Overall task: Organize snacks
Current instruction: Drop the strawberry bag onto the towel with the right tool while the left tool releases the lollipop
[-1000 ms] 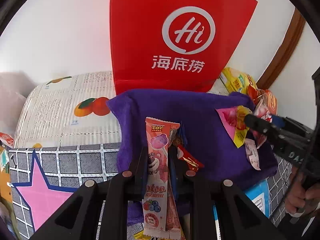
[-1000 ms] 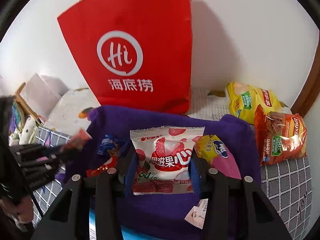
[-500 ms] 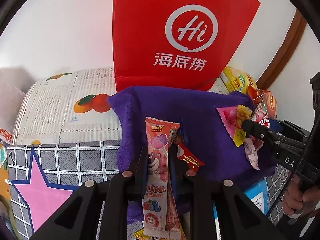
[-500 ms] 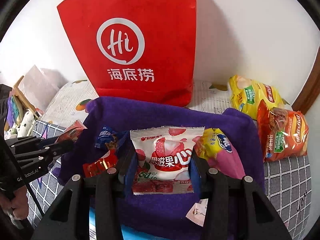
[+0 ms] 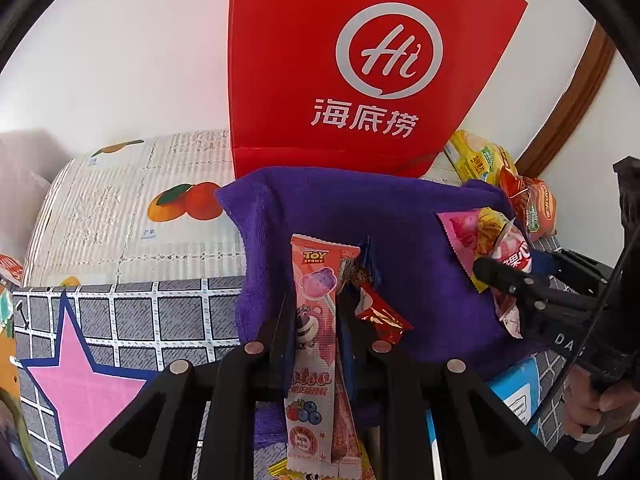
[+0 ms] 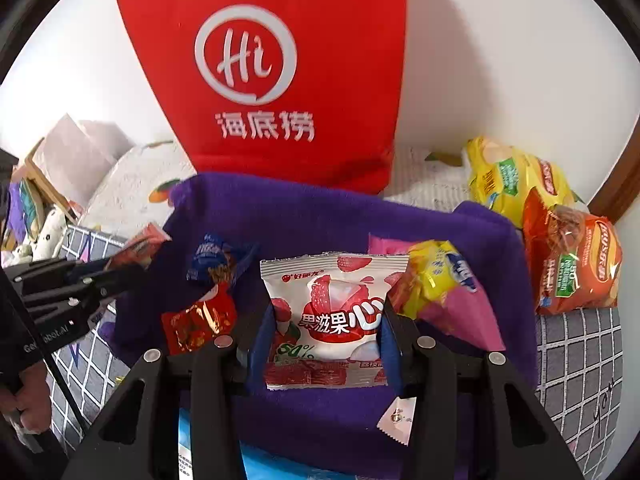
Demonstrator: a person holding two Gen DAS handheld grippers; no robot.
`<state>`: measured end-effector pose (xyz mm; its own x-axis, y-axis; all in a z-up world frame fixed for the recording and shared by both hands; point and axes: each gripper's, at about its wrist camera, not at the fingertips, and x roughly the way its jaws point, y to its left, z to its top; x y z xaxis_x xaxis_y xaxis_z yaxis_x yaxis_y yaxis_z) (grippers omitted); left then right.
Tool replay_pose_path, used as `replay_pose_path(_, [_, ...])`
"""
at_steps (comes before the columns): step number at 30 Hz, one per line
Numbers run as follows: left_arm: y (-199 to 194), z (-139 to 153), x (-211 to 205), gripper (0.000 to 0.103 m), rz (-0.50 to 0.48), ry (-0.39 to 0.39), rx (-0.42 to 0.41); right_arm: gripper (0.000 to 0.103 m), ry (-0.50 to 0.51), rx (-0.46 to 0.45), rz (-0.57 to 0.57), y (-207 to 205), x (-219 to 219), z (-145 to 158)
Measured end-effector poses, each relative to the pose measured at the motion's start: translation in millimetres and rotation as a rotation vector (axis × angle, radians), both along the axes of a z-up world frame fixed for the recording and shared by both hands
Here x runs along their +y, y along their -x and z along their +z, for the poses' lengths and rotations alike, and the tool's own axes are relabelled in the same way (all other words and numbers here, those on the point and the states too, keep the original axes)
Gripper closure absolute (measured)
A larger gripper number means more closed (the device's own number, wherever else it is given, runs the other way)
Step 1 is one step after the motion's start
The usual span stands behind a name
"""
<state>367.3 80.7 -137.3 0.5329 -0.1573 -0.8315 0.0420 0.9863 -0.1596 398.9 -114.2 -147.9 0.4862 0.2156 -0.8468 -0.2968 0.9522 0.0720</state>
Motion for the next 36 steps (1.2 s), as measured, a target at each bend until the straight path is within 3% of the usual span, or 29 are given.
replay_pose_path(18, [-3.5,-9.3,-2.0,0.085,-0.002,0.009,0.046,0.056,0.082,0.145,0.081,-3.7,12.1,-36.0])
replay_pose_path(31, [-9.2,-24.3,-7.7,0.085,0.002,0.056,0.064,0.055,0.095,0.178,0.070,-8.8,14.0,-43.6])
replay_pose_path(36, [-11.8,-32.2,-7.5,0.085,0.012,0.062,0.080,0.040,0.092,0.161,0.081,-8.6,14.8,-36.9])
